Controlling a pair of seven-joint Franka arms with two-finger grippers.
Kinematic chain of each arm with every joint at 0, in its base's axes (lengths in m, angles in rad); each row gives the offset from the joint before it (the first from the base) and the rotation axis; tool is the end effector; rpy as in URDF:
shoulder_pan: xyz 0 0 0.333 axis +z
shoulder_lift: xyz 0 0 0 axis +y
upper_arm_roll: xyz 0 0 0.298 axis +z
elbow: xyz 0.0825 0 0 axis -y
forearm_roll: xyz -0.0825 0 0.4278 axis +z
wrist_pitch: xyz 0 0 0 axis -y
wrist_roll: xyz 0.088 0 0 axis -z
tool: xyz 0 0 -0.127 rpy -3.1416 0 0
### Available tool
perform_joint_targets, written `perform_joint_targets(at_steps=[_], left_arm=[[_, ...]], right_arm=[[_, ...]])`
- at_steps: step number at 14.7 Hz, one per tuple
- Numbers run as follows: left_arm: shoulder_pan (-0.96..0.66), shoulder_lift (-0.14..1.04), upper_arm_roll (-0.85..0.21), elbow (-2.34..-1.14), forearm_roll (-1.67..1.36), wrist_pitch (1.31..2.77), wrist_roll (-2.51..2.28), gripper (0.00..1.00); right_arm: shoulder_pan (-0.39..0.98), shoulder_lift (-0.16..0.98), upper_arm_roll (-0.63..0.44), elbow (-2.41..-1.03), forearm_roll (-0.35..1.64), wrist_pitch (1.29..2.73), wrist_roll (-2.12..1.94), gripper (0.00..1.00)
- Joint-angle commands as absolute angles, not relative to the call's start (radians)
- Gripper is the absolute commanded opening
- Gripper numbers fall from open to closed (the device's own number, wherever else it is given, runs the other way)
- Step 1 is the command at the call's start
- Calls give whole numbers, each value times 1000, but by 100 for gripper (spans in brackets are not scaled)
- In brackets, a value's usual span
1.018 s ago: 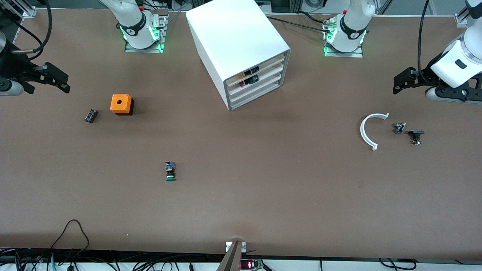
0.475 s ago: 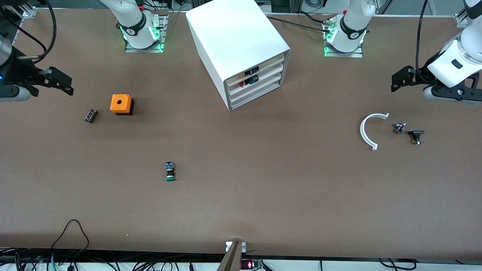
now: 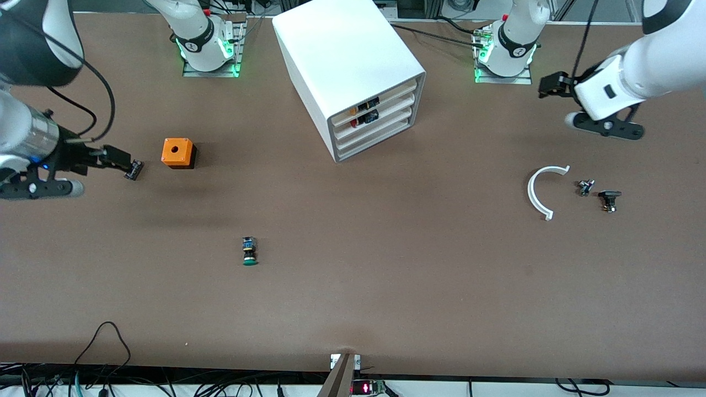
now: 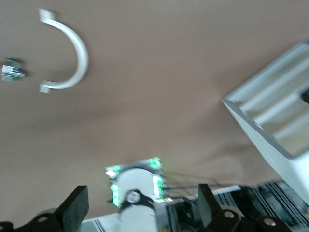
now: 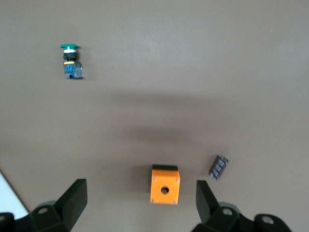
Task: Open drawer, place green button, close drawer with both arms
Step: 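Reach the right gripper toward the green button while the left gripper approaches the drawer, then grasp the green button with the right gripper while the left gripper grips the handle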
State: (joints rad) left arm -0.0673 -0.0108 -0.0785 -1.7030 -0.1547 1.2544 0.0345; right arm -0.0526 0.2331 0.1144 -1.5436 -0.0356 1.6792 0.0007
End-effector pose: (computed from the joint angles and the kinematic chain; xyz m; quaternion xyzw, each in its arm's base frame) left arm 0.5309 -0.1012 0.5113 0.9686 -0.0950 -0.2204 0.0643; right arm 0.6591 0.0312 0.4631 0.9983 0.0324 -0.0478 0.0058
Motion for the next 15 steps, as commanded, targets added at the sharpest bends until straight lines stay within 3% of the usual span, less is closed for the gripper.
perform_joint_targets(at_steps=[1,5,8,12,15], left_arm=[[-61,46,-77,-1680,-283,1212,78,100],[-60,142,-75,-1710,-446,1255,249,99],[-55,147,-75,-1868,-627,1486,438,99],[-61,156,-139,-2080,-861,1808,615,98],[-60,205,-166,-2163,-1030,1859,759,94]], right_arm=[[-58,320,115,-1529,-34,1756,-20,100],[-63,480,114,-1520,-47,1964,-21,100],[-55,596,114,-1519,-90,2123,-12,100],[-17,670,115,-1485,-91,2175,-14,100],[38,669,117,-1474,-87,2175,-20,100]])
